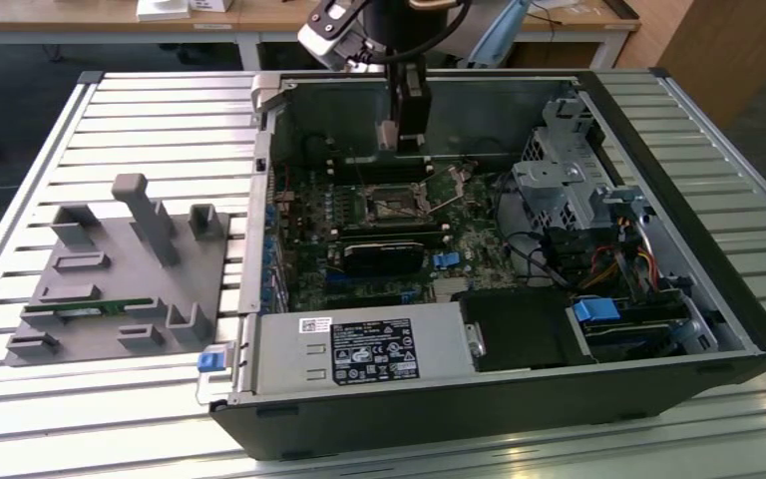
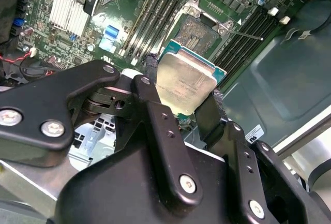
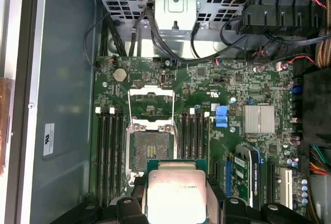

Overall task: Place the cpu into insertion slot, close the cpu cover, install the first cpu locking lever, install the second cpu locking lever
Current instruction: 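Place the cpu into insertion slot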

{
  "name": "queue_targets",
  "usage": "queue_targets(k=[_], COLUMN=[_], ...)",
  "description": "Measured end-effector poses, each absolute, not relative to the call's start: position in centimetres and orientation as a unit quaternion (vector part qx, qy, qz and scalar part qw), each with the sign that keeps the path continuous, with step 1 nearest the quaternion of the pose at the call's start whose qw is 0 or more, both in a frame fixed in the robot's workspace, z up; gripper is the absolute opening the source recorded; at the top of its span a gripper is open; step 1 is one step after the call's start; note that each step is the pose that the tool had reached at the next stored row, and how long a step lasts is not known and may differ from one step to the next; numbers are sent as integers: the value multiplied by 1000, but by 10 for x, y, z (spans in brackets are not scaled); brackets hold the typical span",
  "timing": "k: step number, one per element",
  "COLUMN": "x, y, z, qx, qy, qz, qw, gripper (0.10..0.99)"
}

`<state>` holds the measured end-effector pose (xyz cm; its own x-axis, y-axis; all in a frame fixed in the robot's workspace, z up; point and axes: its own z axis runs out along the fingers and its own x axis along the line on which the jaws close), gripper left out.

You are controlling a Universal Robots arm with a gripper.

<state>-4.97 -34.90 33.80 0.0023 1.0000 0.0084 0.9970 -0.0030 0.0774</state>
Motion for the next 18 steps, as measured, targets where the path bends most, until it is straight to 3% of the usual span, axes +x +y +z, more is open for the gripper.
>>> queue_targets(k=[18], x=[-50], y=[-349], z=[333], qx=[708], qy=[706], qz=[30], qw=[24], gripper=[541])
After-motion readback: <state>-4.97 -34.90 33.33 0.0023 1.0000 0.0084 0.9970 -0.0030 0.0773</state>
